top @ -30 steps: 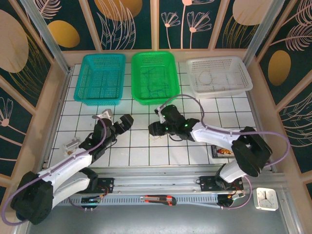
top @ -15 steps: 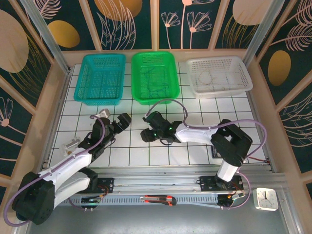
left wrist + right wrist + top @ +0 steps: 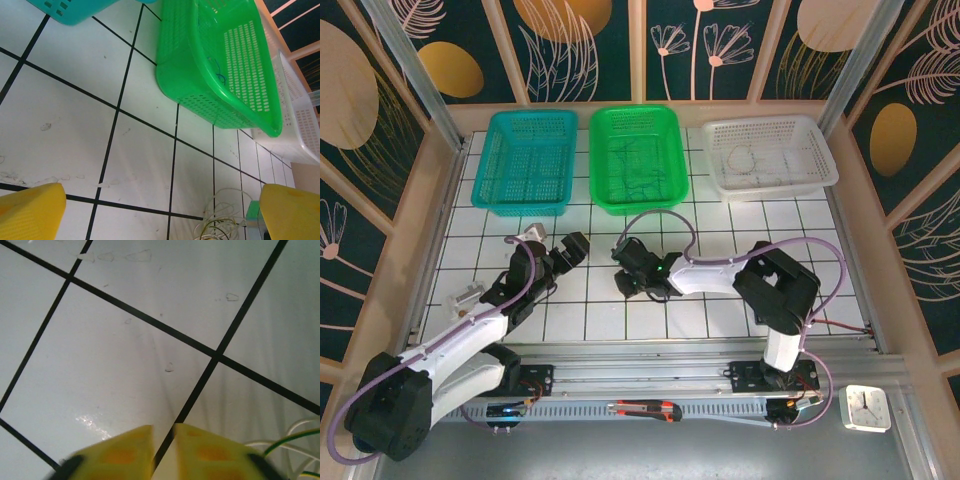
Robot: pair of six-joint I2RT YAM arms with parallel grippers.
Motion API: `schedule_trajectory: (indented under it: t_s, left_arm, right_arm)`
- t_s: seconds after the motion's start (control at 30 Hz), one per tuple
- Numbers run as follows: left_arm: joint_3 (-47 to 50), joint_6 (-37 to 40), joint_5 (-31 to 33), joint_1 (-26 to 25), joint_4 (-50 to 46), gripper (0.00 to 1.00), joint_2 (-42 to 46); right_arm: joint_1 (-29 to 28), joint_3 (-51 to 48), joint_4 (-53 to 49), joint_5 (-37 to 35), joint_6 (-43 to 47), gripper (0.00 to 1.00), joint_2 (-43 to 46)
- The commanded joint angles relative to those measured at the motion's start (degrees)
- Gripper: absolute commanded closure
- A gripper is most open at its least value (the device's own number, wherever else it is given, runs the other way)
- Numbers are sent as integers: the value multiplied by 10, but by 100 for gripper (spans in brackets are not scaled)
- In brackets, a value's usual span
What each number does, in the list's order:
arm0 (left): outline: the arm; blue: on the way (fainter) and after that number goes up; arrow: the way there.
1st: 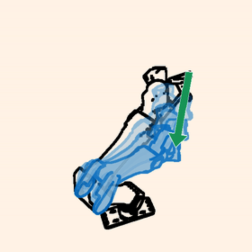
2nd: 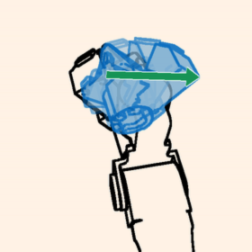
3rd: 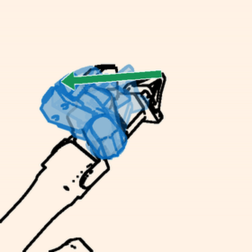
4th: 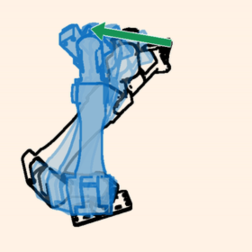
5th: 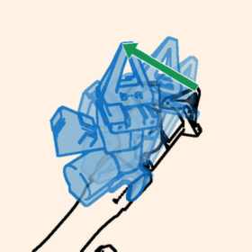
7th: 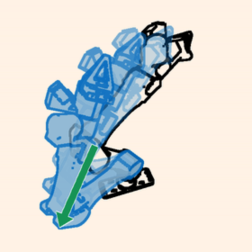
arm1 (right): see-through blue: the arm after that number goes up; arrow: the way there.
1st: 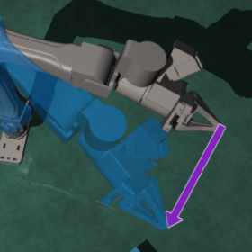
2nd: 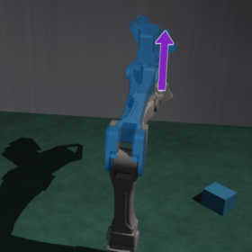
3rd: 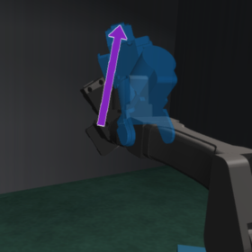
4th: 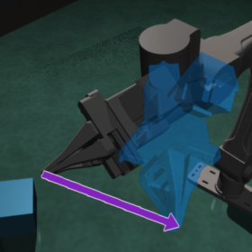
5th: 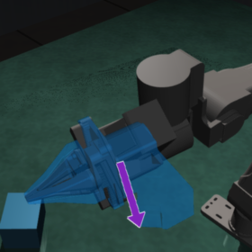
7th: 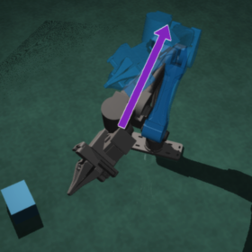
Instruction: Untangle the cables
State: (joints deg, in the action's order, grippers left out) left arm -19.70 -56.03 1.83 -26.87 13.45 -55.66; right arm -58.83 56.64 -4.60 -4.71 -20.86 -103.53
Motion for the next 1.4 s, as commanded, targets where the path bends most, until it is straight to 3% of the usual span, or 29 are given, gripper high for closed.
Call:
schedule_trajectory:
  t_s: [0.0, 0.3, 0.47, 0.7, 1.0, 1.37]
  left_arm:
    - [-16, 2, -10, 5, 9, 1, -2]
    - [-17, 27, -31, 5, 26, 1, -9]
    - [-13, 70, -72, 5, 63, 1, -10]
    - [2, 103, -177, -1, 166, 1, -54]
    - [-43, 184, -156, -69, 173, 1, -114]
    - [-44, 263, -136, -95, 197, 1, -149]
  right_arm:
    - [-4, 13, -9, -21, -1, 100, 2]
    - [8, 71, -43, 34, 3, 100, 105]
    - [52, 80, -22, 102, -25, 100, 180]
    - [140, 67, 53, 226, -98, 100, 263]
    - [163, 58, 79, 250, -109, 100, 258]
    - [165, 40, 79, 243, -103, 100, 253]
